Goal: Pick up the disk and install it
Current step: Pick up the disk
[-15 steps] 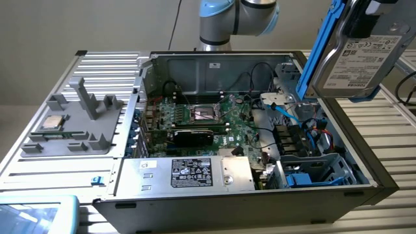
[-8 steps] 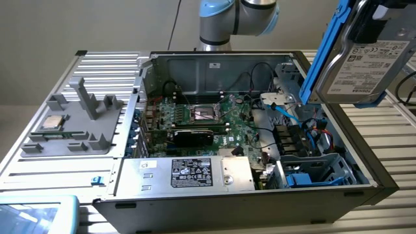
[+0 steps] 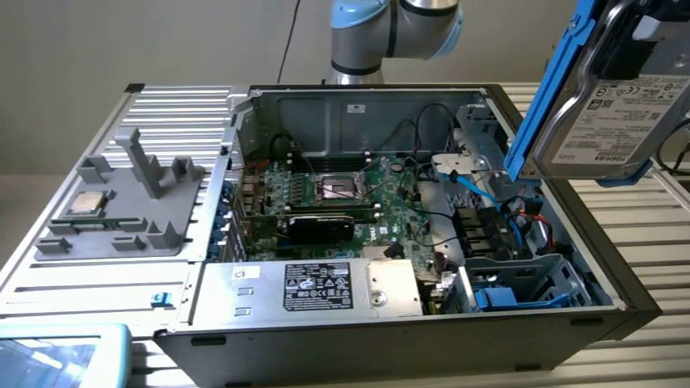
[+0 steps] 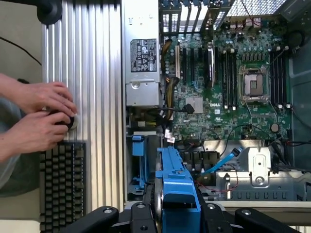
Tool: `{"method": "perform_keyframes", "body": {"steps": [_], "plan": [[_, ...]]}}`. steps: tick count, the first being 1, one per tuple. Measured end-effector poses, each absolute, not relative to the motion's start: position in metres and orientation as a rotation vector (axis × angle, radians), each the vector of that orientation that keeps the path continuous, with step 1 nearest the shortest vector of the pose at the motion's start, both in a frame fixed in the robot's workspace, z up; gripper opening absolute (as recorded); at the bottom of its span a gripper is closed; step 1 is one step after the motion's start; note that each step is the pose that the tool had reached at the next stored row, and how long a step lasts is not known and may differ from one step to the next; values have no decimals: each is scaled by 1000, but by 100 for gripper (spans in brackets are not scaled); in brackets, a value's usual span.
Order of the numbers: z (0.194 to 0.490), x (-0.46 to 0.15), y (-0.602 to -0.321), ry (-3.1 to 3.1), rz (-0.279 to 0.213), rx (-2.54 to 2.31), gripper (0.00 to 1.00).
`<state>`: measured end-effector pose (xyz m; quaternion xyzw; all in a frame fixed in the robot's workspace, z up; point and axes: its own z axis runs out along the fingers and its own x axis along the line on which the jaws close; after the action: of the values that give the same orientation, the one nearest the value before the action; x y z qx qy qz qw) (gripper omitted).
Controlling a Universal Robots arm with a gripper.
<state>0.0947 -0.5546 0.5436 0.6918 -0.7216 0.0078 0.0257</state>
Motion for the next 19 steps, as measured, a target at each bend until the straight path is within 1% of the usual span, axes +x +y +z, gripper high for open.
{"method": "perform_keyframes", "body": {"steps": [19], "plan": [[541, 97, -562, -2274, 22, 2091, 37]]}}
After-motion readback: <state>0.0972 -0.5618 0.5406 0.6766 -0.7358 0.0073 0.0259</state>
